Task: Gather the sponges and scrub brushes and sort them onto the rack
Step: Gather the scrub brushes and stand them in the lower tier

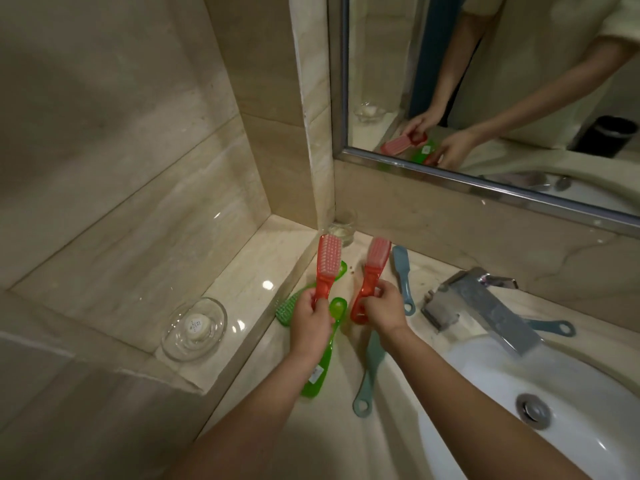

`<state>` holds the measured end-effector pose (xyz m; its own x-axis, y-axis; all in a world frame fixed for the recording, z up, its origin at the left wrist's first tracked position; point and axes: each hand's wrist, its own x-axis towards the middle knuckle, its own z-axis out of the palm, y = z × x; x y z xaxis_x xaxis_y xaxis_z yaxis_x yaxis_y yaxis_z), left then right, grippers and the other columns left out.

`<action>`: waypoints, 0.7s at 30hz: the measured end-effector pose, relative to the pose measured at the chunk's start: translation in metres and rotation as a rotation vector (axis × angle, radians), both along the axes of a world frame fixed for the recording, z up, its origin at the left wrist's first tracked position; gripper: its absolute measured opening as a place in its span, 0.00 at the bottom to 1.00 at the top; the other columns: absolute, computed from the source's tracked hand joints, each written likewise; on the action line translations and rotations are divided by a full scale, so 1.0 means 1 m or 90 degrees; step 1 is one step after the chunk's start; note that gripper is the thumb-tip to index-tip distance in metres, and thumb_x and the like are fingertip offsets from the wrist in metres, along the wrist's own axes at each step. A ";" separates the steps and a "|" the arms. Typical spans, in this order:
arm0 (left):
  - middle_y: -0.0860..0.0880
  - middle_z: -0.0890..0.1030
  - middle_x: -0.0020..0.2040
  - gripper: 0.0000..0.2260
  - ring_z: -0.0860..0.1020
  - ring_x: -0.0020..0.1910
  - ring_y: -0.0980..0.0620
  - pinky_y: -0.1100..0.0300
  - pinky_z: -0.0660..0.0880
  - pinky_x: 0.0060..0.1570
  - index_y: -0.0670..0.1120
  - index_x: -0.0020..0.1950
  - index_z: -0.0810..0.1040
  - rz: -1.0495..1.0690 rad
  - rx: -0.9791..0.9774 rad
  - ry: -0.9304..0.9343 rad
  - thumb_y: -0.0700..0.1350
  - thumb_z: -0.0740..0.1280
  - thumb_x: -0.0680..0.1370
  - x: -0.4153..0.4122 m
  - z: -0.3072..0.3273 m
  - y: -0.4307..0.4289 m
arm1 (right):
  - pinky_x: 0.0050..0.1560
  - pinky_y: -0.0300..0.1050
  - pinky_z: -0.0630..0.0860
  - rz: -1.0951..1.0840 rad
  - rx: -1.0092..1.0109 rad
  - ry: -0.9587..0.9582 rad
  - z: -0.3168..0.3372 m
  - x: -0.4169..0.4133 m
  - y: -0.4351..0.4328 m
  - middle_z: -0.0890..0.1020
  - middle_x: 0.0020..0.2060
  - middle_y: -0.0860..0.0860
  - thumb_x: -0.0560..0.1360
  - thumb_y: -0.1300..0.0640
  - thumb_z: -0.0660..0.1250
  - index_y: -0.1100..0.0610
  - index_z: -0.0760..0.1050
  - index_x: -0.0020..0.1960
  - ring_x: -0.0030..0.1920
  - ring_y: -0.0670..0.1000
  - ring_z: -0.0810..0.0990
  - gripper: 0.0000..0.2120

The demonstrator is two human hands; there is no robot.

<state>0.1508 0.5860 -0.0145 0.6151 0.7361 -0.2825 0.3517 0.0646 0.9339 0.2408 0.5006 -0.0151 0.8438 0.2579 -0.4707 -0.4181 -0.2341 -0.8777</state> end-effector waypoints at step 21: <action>0.47 0.77 0.38 0.07 0.76 0.29 0.54 0.62 0.73 0.27 0.46 0.48 0.74 -0.238 -0.088 -0.023 0.41 0.57 0.82 -0.045 0.021 -0.249 | 0.29 0.45 0.75 -0.165 0.033 0.012 0.044 -0.109 -0.276 0.77 0.33 0.57 0.73 0.71 0.52 0.63 0.70 0.51 0.27 0.52 0.76 0.12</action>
